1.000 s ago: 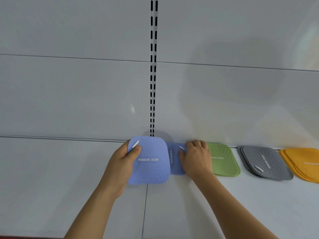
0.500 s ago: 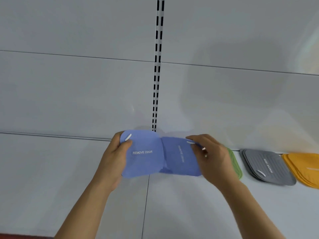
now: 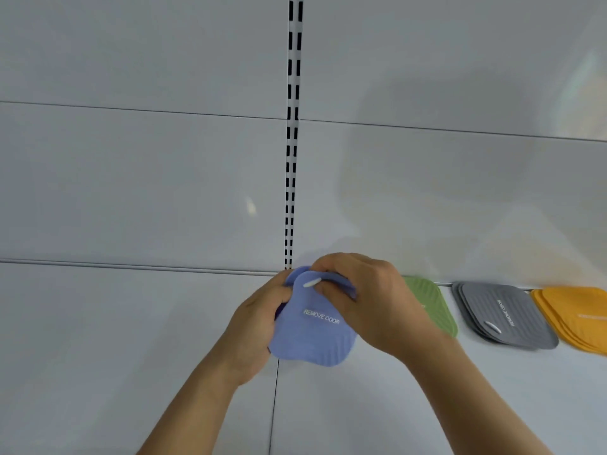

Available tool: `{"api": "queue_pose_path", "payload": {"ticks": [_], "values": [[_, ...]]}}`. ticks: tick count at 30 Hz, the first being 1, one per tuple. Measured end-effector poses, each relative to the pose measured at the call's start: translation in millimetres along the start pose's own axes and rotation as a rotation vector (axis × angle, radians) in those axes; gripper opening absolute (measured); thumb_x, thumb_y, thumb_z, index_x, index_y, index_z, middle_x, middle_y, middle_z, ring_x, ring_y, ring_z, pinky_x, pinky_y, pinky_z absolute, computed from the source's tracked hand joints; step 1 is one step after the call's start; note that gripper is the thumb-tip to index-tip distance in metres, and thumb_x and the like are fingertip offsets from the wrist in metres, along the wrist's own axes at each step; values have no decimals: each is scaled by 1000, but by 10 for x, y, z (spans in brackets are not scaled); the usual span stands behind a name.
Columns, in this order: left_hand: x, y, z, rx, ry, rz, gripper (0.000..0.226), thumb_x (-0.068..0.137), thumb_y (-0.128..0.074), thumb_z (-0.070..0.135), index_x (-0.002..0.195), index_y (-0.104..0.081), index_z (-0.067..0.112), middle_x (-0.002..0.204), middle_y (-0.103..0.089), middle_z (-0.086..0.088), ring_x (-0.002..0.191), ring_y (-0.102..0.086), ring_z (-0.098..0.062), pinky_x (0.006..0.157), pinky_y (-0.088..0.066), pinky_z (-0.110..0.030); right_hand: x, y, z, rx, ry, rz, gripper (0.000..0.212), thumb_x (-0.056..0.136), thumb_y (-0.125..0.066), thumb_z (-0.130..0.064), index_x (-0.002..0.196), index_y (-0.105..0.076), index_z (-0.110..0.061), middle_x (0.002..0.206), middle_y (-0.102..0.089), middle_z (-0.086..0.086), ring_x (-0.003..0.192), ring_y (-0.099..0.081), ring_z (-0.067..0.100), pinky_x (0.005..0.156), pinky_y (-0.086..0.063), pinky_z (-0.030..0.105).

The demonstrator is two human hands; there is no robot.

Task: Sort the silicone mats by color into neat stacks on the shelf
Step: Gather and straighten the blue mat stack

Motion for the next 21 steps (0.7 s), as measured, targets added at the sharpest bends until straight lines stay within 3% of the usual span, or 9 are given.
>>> {"api": "queue_pose_path", "payload": {"ticks": [3,6,10,14,18,21], "values": [[14,18,-61,-44,37,-20,37,95,-54,34,126,-74,28,132,-71,-11,132,-60,-34,118,-42,-56,-53,-18,27,-66,95,50,26,95,-67,-10,114,-77,-25,99,-61,-9,77,-54,2,68,-43,13],[9,17,-70,-110,46,-19,32,101,-52,28,119,-78,31,129,-74,-6,128,-65,-27,119,-42,-54,-70,-54,25,-71,177,15,28,96,-64,-8,117,-77,-21,99,-62,-5,78,-56,5,68,-43,14],[8,-14,-85,-92,18,-67,39,99,-51,38,128,-73,25,136,-71,-3,132,-63,-22,121,-38,-54,-69,-70,35,-49,144,76,25,95,-66,-12,117,-77,-18,102,-67,-5,84,-62,8,73,-49,16],[-69,-93,17,146,-155,-112,39,109,-41,44,137,-65,33,141,-66,13,139,-54,-6,118,-35,-37,-111,-133,55,-24,95,159,22,94,-70,-9,114,-77,-14,102,-70,-2,86,-66,13,75,-55,26],[-58,-9,61,323,-213,19,29,108,-48,37,131,-66,40,127,-71,22,124,-62,2,114,-45,-36,-140,-69,101,-93,80,251,20,95,-69,-6,114,-76,-11,109,-70,2,98,-65,22,85,-53,29],[-60,260,50,280,-193,153,27,106,-51,45,121,-71,35,118,-76,15,116,-68,-6,111,-49,-45,-157,99,492,-245,-134,309,23,94,-69,-8,115,-76,-15,113,-71,0,105,-64,24,88,-47,25]]}}
Point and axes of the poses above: each hand's wrist, its own x-axis towards the middle knuckle, its own y-axis out of the back of the hand, z = x × y, the point moved 7 cm from there along x, towards the middle knuckle
